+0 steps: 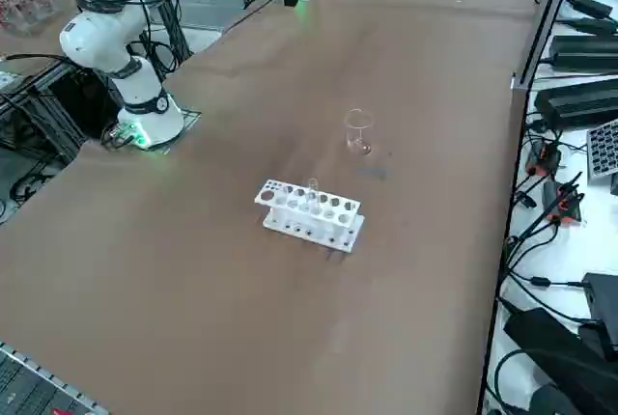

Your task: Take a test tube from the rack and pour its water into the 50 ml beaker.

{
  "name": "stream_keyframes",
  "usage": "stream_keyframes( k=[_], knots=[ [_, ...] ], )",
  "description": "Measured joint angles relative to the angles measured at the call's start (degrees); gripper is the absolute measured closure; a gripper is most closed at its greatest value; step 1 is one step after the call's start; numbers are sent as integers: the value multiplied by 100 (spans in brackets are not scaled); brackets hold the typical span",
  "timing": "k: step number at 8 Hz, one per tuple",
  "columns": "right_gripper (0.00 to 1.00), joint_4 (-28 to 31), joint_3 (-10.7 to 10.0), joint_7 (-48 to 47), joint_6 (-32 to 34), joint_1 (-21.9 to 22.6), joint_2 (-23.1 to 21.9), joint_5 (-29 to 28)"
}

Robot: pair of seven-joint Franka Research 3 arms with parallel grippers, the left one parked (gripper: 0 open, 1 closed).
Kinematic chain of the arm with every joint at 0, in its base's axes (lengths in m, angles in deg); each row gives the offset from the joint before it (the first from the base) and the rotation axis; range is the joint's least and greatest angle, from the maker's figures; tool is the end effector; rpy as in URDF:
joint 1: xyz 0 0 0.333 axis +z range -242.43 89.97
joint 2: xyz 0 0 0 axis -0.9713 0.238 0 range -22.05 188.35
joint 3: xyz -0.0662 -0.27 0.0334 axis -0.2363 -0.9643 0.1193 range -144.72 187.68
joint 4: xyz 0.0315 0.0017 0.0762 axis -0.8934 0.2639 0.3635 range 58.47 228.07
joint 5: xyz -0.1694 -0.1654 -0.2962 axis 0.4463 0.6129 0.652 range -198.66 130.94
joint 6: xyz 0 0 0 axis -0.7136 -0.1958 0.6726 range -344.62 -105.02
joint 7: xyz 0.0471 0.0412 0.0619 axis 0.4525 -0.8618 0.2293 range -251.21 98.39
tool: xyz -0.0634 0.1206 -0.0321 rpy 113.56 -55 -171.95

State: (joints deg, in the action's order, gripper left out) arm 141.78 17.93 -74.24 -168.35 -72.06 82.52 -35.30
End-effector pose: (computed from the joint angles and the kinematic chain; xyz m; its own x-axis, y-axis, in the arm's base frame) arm 0.5345 0.0093 0.5592 0.9987 0.0493 -0.0137 0.0490 -0.9985 -0.0263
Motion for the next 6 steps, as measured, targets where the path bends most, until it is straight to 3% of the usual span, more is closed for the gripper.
stream_keyframes(
  k=[6],
  knots=[
    [0,-1,1,-49,-4,3,-28,7]
  ],
)
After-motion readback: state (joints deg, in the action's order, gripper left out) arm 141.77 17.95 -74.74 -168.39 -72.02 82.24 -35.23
